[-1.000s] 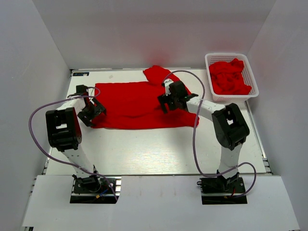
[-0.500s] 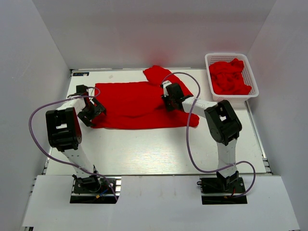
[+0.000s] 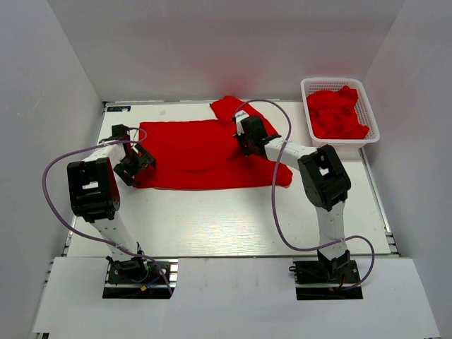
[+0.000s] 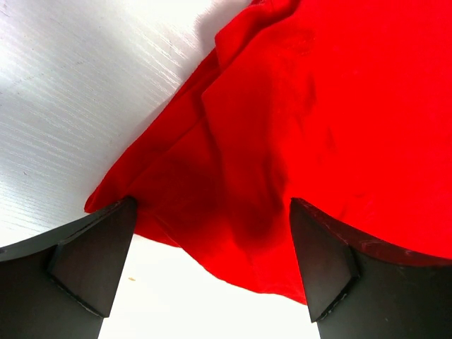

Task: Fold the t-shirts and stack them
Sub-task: Fold the flattened tshirt in 1/3 of the way

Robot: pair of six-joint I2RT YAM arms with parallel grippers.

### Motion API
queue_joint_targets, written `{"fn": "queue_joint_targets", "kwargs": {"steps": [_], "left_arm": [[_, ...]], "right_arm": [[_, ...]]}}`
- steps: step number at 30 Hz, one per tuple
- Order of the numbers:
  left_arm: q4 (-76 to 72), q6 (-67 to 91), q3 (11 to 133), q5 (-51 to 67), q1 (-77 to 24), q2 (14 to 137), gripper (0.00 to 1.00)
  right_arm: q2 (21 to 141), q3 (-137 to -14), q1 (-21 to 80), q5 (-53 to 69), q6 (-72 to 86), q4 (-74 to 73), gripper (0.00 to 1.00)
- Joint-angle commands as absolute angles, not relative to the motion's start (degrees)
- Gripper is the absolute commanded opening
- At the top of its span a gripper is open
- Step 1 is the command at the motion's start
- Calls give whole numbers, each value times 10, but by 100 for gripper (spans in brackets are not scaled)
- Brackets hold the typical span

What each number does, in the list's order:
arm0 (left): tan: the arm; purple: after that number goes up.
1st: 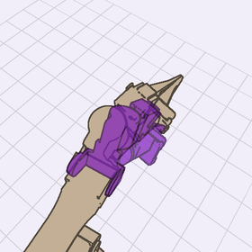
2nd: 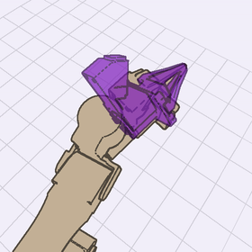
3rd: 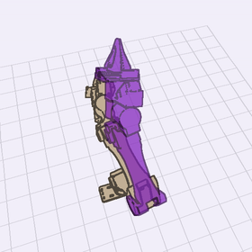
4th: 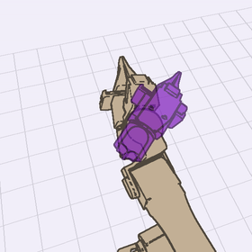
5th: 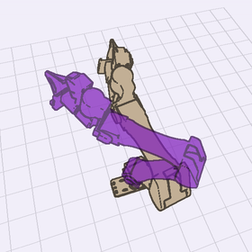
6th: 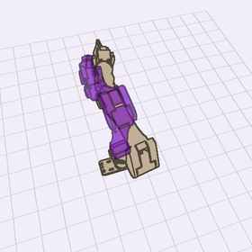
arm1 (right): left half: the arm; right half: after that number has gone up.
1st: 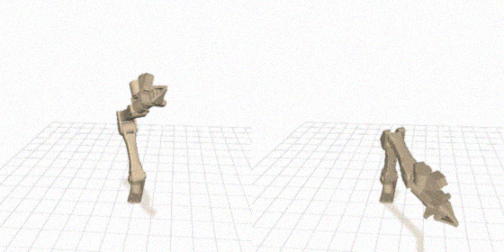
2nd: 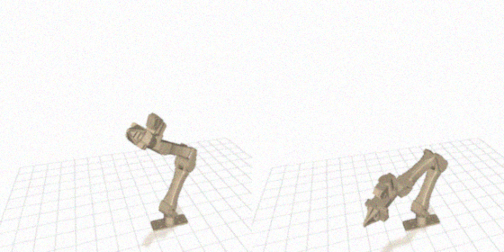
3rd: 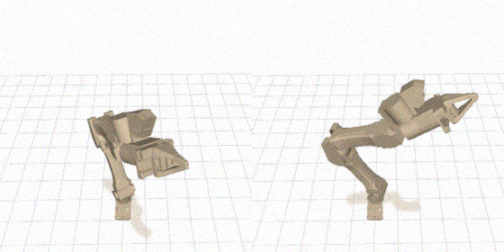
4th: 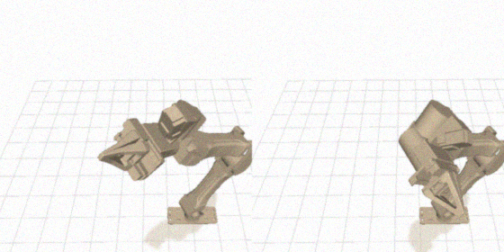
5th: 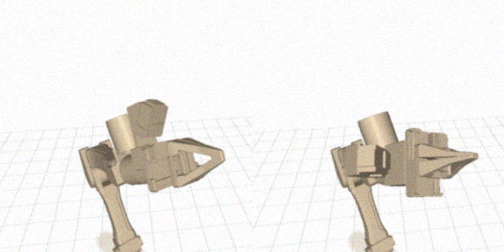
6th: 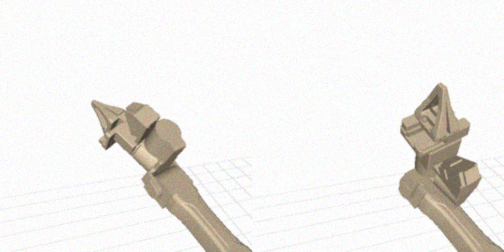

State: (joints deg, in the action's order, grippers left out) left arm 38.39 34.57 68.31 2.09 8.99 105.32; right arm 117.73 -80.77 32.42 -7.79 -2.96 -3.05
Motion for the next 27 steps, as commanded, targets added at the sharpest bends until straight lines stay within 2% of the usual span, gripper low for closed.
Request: {"fn": "queue_joint_targets", "kwargs": {"steps": [1,14,18,19,20,27], "left_arm": [[405,345,652,-1,96,1078,100],[405,345,652,4,96,1090,100],[405,351,652,4,96,1090,100],[405,351,652,4,96,1090,100],[405,351,652,-1,96,1083,100],[417,363,647,-7,96,1057,100]], "right_arm": [[1200,-869,325,-99,-77,-7,0],[1299,-963,328,-88,-204,53,1],[1328,-999,328,-95,-187,48,41],[1332,-1010,328,-93,-179,45,59],[1328,-1014,328,-87,-175,38,90],[1287,-1028,326,-52,-106,1,90]]}}
